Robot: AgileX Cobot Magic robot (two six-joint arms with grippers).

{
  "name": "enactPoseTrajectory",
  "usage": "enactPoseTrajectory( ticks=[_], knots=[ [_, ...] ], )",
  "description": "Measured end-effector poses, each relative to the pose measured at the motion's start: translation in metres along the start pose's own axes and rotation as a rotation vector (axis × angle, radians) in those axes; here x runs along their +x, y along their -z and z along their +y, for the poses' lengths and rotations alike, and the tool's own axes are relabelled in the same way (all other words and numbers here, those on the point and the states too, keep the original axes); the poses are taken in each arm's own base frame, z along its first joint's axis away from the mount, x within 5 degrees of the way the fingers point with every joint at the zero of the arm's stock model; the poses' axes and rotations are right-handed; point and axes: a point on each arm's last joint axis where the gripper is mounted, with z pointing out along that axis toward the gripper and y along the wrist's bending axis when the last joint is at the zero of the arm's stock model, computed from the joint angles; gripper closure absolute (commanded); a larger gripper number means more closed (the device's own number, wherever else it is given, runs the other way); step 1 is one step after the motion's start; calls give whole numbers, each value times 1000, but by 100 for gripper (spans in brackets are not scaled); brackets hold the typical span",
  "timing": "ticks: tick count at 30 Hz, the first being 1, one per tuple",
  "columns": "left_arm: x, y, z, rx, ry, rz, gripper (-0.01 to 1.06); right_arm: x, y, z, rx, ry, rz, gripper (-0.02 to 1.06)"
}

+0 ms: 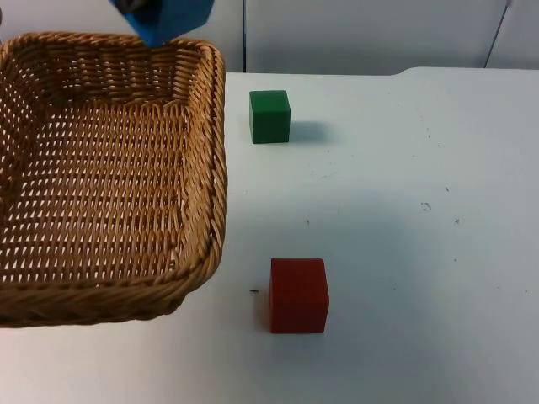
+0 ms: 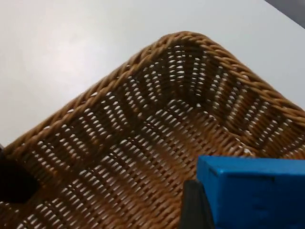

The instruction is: Pick up the basket with the left hand and place the blue cube into the basket with the right hand.

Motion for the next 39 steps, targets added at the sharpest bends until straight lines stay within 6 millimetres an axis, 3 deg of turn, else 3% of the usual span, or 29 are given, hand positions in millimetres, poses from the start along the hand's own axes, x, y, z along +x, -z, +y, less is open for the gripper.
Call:
enactPoseTrajectory(
  ticks=[3,7,12,26,29,30,34,35,39],
  knots=[
    [0,0,0,3,3,-1,105,2,-10,7,-12,10,3,105],
    [0,0,-1,7,4,3,105,17,-41,12,-27,4,52,105],
    [0,0,-1,12,9,3,105,29,-66,14,-32,-2,73,105],
    [0,0,-1,13,14,2,105,37,-105,28,-66,34,124,104],
    [0,0,-1,13,14,2,105,40,-108,28,-67,36,144,91],
    [0,0,-1,13,14,2,105,41,-109,28,-68,37,149,91],
    [0,0,-1,13,14,2,105,42,-109,29,-68,37,153,56],
    [0,0,-1,13,14,2,105,42,-109,29,-68,37,153,56],
    [0,0,-1,13,14,2,105,42,-109,29,-68,37,154,33]
  ],
)
